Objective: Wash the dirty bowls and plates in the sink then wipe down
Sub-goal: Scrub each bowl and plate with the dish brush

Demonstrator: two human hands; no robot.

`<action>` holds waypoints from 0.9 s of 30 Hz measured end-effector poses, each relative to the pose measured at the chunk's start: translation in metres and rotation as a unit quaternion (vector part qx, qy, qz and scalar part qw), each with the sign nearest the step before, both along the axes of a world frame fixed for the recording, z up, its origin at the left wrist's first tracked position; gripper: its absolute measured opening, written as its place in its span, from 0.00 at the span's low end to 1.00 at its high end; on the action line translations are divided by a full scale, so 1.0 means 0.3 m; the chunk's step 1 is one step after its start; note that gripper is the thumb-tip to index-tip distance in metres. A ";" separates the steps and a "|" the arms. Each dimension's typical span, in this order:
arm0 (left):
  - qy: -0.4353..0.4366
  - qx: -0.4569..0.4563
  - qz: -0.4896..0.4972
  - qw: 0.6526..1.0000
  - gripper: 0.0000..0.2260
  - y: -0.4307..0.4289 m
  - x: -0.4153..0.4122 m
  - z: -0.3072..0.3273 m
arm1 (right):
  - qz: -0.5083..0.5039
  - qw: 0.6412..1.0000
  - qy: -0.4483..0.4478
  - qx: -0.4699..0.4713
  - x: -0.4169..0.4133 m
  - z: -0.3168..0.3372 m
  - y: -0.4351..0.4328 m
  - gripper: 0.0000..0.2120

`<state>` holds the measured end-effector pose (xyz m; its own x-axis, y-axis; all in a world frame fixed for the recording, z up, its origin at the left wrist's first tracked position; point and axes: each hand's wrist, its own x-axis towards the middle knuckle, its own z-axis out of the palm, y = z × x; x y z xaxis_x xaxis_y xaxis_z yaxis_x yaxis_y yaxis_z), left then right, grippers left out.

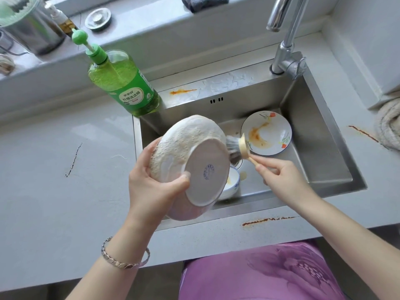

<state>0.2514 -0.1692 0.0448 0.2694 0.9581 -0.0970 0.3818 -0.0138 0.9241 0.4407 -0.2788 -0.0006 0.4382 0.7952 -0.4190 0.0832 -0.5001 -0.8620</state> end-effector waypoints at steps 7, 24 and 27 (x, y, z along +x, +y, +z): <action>-0.042 -0.021 0.040 0.998 0.26 0.017 0.012 -0.016 | -0.037 0.999 0.009 0.038 0.020 0.014 0.049 0.16; -0.123 -0.075 0.314 0.939 0.30 0.153 0.094 -0.025 | 0.064 0.996 -0.025 0.063 -0.172 -0.025 -0.021 0.19; -0.125 -0.083 0.323 0.934 0.29 0.154 0.086 -0.026 | 0.109 0.990 -0.065 0.066 -0.196 -0.015 -0.044 0.22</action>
